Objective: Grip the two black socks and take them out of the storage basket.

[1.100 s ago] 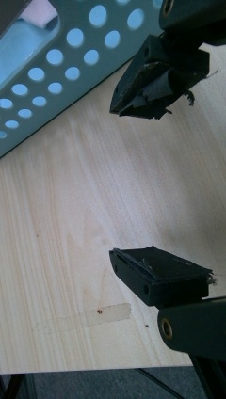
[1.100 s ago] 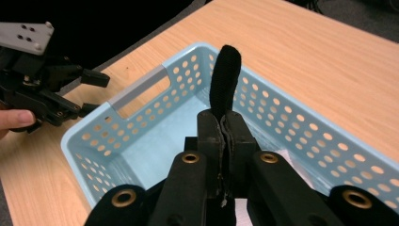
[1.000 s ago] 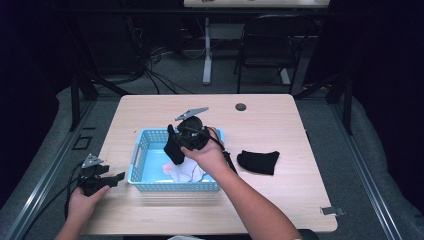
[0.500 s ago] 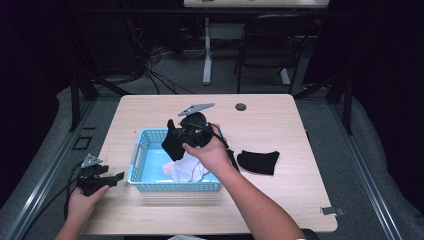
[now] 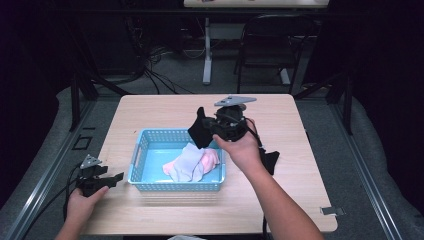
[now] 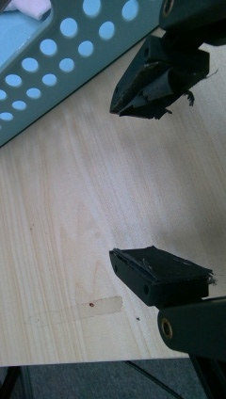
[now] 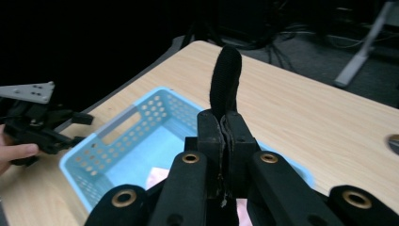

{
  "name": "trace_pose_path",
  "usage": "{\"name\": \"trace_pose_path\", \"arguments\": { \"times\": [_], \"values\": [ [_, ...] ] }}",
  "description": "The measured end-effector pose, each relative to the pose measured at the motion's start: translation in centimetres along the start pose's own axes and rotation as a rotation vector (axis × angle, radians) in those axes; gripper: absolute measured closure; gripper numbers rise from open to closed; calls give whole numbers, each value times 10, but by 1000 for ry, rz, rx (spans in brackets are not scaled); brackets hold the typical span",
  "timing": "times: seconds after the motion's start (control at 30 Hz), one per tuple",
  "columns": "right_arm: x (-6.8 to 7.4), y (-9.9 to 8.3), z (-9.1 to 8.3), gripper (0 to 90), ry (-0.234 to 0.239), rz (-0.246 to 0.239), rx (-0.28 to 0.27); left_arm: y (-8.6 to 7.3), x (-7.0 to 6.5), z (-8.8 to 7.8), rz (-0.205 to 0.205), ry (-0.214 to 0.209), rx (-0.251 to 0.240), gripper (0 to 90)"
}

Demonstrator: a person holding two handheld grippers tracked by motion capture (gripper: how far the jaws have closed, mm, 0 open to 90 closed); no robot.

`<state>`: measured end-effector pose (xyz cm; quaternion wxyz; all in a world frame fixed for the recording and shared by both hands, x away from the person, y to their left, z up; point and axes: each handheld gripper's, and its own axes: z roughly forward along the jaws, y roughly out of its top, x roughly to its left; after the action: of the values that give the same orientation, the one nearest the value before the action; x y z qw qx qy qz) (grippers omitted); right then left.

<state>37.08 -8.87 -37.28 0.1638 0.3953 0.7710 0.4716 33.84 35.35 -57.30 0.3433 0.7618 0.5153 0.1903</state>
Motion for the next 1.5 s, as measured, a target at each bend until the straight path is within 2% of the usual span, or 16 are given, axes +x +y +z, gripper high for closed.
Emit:
{"name": "trace_pose_path", "arguments": {
  "times": [0.17,0.33,0.6,0.83,1.2,1.4,1.5],
  "values": [
    [-19,-5,-22,872,-67,12,-9,0,0,0,2,-1,3,251],
    [-34,-14,-38,872,-107,47,-27,0,-1,0,3,-1,1,251],
    [-47,-25,-51,872,-151,67,-28,0,-1,0,7,-2,2,251],
    [-52,-40,-48,871,-164,87,-6,0,-2,0,7,-3,2,251],
    [-62,-80,-30,871,-163,152,41,0,-2,0,8,-2,3,251],
    [-78,-104,-25,870,-239,184,70,0,-2,0,8,-2,3,251],
    [-90,-116,-26,870,-270,221,70,0,-2,0,9,-3,4,251]
  ]
}}
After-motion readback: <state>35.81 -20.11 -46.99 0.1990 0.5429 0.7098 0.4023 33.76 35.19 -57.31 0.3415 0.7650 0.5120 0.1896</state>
